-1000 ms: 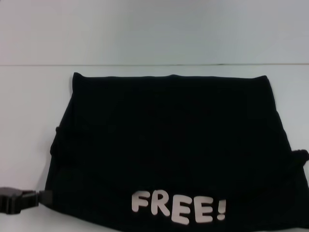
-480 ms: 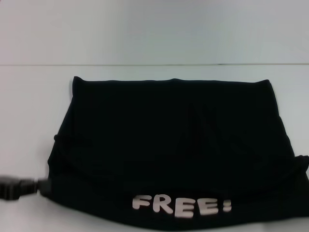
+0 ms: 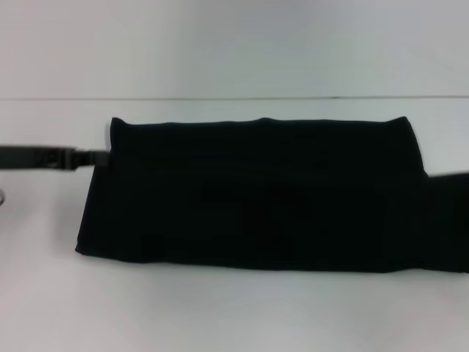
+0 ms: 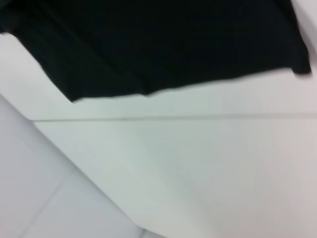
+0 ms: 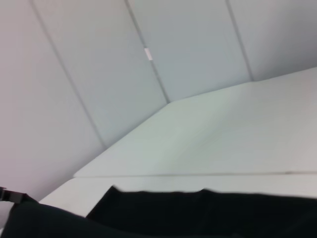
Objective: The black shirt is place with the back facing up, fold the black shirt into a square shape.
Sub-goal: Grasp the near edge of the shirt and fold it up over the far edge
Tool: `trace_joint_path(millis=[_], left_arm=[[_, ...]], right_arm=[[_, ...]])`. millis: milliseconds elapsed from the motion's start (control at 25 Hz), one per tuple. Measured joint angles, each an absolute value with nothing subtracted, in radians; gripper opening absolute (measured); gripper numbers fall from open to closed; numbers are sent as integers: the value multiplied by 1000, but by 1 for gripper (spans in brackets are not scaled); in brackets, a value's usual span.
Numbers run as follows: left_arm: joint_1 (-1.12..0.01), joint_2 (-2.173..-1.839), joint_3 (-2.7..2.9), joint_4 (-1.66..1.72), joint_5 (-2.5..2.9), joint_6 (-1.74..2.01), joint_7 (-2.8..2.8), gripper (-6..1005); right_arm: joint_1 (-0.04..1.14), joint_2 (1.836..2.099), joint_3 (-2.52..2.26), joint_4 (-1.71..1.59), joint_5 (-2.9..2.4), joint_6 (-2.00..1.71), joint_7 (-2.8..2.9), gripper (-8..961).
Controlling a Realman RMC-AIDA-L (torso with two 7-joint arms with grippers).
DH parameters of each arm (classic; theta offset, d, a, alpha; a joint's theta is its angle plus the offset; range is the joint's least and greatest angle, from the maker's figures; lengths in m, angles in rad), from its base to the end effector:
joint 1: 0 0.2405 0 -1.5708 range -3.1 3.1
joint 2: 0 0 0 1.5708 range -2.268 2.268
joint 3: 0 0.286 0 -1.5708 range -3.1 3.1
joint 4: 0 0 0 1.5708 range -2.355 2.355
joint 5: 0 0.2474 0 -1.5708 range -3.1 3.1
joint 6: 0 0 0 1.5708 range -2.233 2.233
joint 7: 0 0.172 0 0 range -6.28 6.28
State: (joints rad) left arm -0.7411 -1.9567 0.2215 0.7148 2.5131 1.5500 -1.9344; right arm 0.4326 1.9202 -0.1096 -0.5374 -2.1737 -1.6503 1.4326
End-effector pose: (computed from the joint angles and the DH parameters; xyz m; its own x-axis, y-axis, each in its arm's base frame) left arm -0.3219 0.4459 0.0603 0.5262 0.7068 0.4728 0.8414 -0.5133 -0.1691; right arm 0.4036 0.3453 0.0760 0.5414 -0.4317 -0.7215 -0.7776 -0.5835 -0.2343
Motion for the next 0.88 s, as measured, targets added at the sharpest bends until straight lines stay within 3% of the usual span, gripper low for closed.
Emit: trace_joint_path(millis=[360, 600, 880], left_arm=[[-846, -1972, 337, 619, 2512, 1150, -1935, 2], [-864, -2004, 406, 595, 2512, 942, -1929, 3], [-865, -2051, 531, 589, 2512, 767, -1926, 3]], right_arm=[[592, 1940, -176, -491, -2180, -1297, 1559, 96], [685, 1943, -248, -396, -2178, -1058, 1597, 103], [779, 1984, -313, -336, -2178, -814, 1599, 112]])
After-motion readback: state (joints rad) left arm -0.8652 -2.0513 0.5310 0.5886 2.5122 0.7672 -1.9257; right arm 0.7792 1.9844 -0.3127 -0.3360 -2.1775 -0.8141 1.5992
